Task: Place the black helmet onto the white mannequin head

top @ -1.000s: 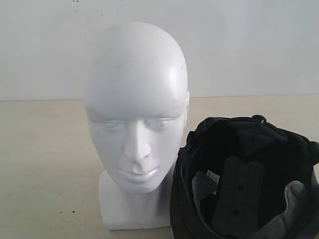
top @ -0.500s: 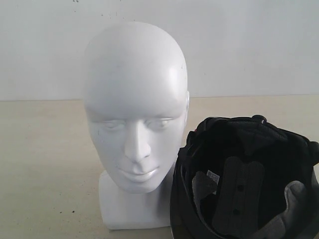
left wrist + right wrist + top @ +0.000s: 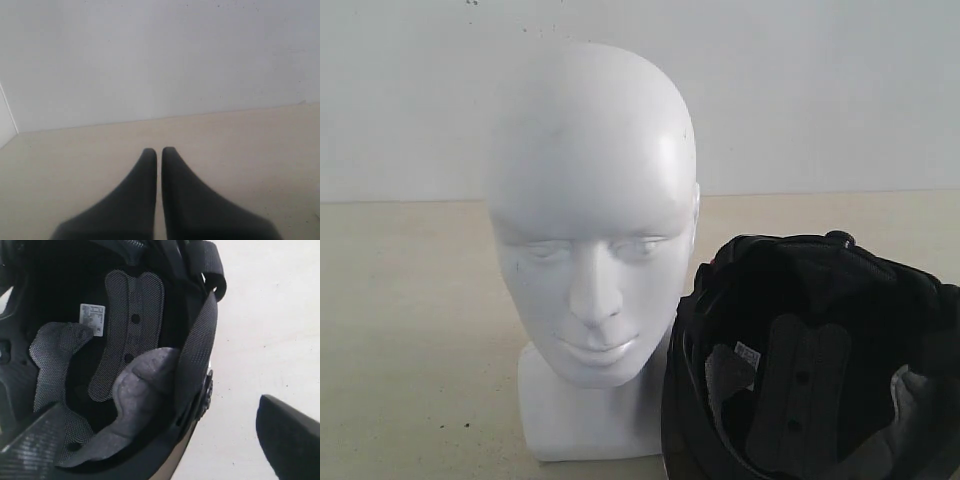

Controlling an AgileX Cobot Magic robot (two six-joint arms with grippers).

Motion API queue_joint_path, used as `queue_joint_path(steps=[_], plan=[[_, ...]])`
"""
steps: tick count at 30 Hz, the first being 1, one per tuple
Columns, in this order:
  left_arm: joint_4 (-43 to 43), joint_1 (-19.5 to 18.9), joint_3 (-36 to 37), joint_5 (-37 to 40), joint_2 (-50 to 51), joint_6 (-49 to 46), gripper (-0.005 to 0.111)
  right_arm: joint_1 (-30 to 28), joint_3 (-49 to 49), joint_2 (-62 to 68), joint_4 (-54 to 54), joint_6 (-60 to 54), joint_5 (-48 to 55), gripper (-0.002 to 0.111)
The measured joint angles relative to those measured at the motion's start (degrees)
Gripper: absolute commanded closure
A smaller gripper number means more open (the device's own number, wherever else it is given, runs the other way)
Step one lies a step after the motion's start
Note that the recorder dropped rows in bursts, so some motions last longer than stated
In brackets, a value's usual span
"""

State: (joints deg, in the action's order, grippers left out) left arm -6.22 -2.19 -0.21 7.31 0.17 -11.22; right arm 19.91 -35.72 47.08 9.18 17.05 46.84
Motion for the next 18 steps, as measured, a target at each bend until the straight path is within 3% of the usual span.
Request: queue_joint_path(steps=[5, 8, 9, 18], plan=[[0.0, 0.0, 0.0, 0.0, 0.0, 0.0, 0.102, 0.0, 0.0, 7.55, 0.51, 0.48, -3.4, 0.013], [0.0, 0.0, 0.0, 0.0, 0.0, 0.0, 0.102, 0.0, 0.0, 10.77, 0.72, 0.48, -6.63, 0.038], [0.0, 0.0, 0.0, 0.0, 0.0, 0.0, 0.102, 0.0, 0.0, 12.24, 0.84, 0.7, -7.77, 0.041], [0.0, 0.0, 0.0, 0.0, 0.0, 0.0, 0.102, 0.0, 0.0, 20.82, 1.04, 0.08, -11.88, 0.042]])
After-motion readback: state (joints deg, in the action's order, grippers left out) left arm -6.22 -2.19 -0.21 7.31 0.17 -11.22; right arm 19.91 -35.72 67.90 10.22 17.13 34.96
